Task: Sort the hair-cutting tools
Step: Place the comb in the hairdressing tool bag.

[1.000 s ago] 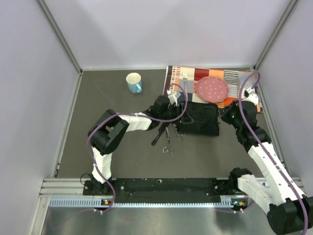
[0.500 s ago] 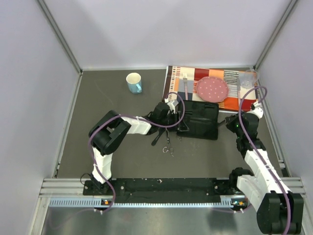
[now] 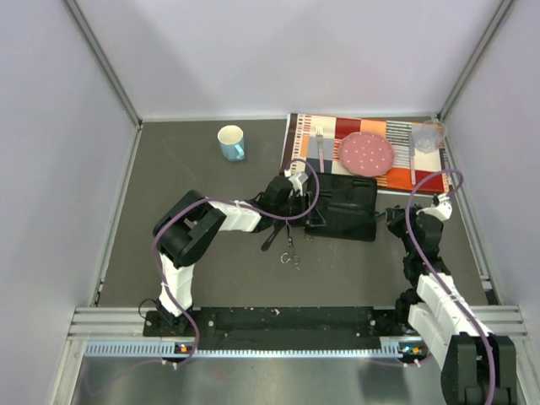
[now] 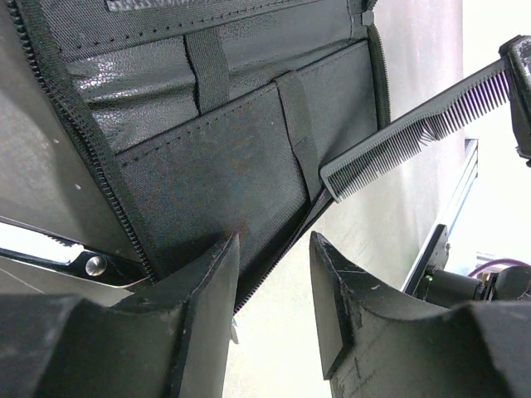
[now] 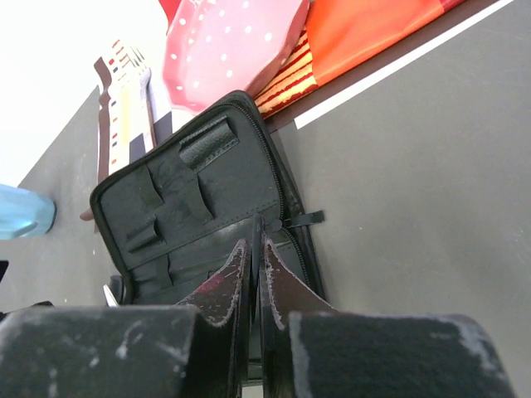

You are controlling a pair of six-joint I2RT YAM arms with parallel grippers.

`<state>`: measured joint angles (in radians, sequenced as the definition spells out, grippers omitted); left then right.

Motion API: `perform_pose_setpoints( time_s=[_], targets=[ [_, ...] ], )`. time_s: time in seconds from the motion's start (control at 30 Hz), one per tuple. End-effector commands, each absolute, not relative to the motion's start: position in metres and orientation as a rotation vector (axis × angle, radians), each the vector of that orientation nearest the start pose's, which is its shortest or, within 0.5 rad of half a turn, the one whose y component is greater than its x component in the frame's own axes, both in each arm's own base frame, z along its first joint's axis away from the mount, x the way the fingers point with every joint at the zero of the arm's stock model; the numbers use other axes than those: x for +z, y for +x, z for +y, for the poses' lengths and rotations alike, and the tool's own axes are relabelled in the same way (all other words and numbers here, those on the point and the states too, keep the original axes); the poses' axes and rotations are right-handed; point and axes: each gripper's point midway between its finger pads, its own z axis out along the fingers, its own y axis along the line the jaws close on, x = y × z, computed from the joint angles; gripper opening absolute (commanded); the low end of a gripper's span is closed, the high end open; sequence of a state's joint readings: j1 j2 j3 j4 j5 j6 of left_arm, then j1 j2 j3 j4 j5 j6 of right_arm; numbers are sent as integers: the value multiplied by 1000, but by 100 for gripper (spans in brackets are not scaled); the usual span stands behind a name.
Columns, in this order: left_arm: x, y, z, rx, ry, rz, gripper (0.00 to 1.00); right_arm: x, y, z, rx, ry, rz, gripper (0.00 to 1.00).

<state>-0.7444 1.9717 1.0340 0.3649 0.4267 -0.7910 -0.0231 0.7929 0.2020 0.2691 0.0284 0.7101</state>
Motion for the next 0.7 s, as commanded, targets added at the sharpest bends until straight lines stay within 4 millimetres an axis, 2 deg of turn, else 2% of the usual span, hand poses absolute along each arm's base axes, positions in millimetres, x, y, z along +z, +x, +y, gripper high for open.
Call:
perform_pose_setpoints(
  time_s=[0.0, 0.13, 0.3, 0.57, 0.67],
  targets=[
    [22, 273, -388, -1180, 233, 2531, 45, 102, 295, 14, 456, 687, 1722, 0],
    [23, 271, -389, -1195, 237, 2535, 45, 101, 292, 4, 401, 708, 1695, 0],
    [27, 270, -391, -1220, 247, 2529, 45, 114, 291, -4, 372, 712, 1629, 0],
    [49, 267, -401, -1313, 350, 2452, 54, 131, 292, 2, 410, 663, 1605, 0],
    [58, 268, -404, -1327, 379, 2415, 57, 137, 293, 10, 457, 638, 1608, 0]
  ],
)
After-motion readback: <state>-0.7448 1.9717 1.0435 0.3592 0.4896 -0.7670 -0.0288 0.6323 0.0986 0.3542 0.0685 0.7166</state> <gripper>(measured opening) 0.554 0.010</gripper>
